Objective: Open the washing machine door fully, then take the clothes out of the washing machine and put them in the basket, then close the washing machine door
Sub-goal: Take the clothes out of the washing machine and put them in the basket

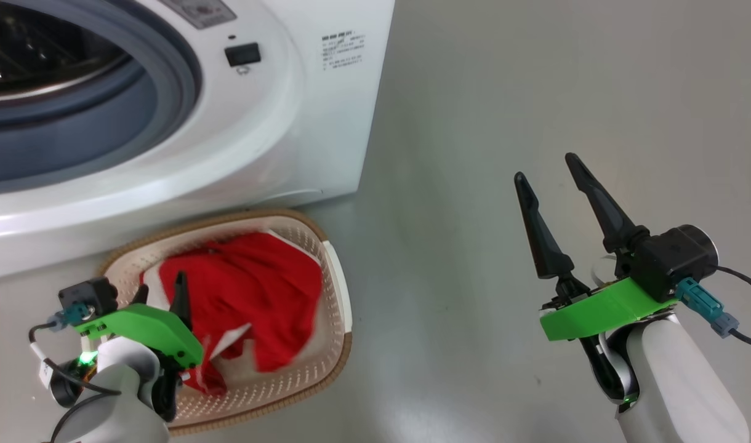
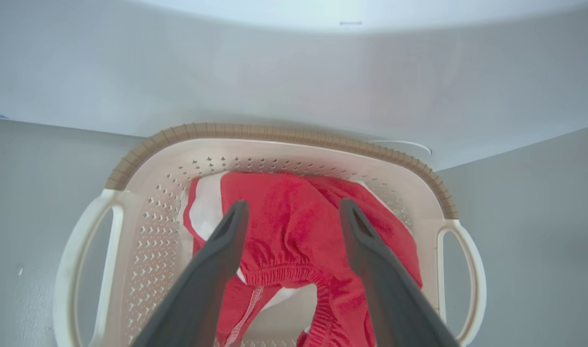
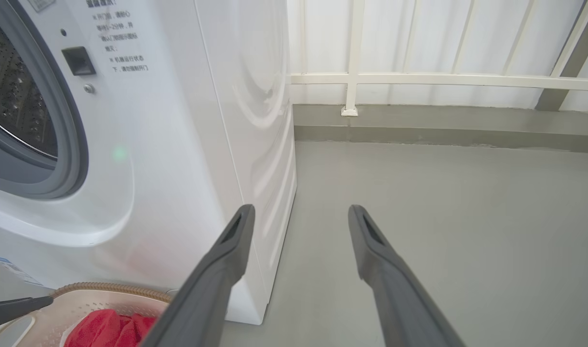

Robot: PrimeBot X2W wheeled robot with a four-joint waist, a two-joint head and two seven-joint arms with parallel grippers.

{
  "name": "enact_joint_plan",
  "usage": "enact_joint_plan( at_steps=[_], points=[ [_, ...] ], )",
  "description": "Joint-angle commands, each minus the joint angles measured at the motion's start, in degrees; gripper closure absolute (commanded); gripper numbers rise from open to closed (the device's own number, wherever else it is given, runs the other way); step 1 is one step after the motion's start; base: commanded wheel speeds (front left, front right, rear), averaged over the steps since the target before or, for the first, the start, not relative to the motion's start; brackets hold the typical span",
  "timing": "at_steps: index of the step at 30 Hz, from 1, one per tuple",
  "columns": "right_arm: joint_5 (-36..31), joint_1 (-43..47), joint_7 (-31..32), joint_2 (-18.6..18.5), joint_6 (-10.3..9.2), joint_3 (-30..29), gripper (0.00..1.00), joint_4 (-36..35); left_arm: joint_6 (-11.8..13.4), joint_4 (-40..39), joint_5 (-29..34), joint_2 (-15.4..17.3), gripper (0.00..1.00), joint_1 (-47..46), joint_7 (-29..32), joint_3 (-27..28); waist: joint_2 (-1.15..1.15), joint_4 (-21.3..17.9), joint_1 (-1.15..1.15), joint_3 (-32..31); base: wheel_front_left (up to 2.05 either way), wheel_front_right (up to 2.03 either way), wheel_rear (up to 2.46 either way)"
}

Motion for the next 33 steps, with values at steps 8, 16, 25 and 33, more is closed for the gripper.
enact_joint_plan(
  at_steps=[8,16,25,33],
  points=[
    [-0.6,3.2,-0.4,0.0,0.35,-0.2,0.0,-0.6,-0.4,-9.9,0.5,2.7,0.0,6.4,-1.5,0.3,0.0,0.6,0.0,-7.8,0.0,0.0,0.0],
    [-0.7,5.3,-0.4,-0.5,0.35,-1.2,0.0,-0.3,-0.4,-23.4,3.4,2.7,0.0,13.5,-1.6,2.1,0.0,0.8,0.0,-12.7,0.0,0.0,0.0],
    [-0.1,7.8,-0.4,-0.6,0.35,-2.0,0.0,-0.2,-0.3,-39.3,7.0,1.3,0.0,21.7,-1.6,5.7,0.0,1.3,0.0,-18.2,0.0,0.0,0.0],
    [-0.3,9.9,-0.4,-0.6,0.35,-2.8,0.0,-0.1,0.4,-49.1,9.9,0.0,0.0,27.8,-1.6,6.8,0.0,1.7,0.0,-22.2,0.0,0.0,0.0]
  ],
)
